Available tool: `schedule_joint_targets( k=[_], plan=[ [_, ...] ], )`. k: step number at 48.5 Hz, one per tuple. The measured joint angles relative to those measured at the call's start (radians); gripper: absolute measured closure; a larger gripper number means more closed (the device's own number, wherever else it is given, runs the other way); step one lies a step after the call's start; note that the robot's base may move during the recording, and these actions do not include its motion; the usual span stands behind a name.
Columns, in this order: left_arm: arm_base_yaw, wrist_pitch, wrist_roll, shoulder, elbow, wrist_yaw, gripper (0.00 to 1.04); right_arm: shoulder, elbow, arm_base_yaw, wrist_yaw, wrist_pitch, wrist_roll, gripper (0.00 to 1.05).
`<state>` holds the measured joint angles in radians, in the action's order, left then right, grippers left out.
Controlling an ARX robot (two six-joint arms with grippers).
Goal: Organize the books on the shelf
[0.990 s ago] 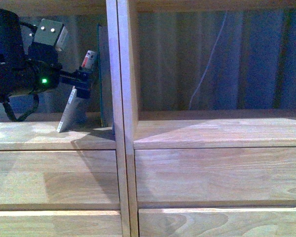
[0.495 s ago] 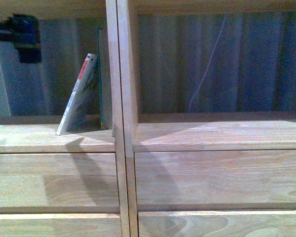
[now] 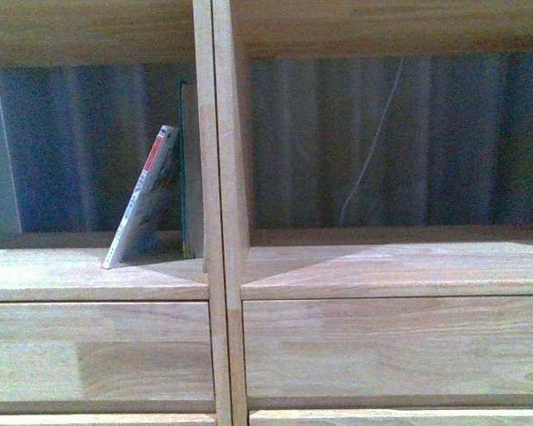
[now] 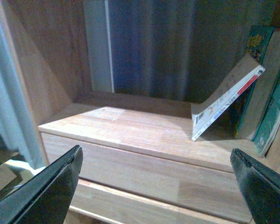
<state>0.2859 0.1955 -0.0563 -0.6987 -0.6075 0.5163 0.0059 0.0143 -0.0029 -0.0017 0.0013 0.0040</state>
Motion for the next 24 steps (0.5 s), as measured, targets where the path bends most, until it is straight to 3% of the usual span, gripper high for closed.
schedule_joint_targets(
  k=[7,12,13,15,19,24],
  plan=[
    [0.114,-0.142,-0.015,0.203,0.106,0.205,0.07,0.000,0.000,0.000,0.000,0.000,0.000,0.07],
    [0.266,-0.196,-0.006,0.309,0.174,0.346,0.07,0.000,0.000,0.000,0.000,0.000,0.000,0.07],
    [0.278,-0.217,0.009,0.323,0.182,0.326,0.08,0.000,0.000,0.000,0.000,0.000,0.000,0.07],
    [0.245,-0.239,0.022,0.357,0.210,0.177,0.16,0.000,0.000,0.000,-0.001,0.000,0.000,0.07],
    [0.119,-0.218,0.040,0.459,0.336,-0.108,0.37,0.000,0.000,0.000,-0.001,0.000,0.000,0.07],
    [0.016,-0.213,0.047,0.523,0.429,-0.230,0.60,0.000,0.000,0.000,-0.001,0.000,0.000,0.07]
  ],
)
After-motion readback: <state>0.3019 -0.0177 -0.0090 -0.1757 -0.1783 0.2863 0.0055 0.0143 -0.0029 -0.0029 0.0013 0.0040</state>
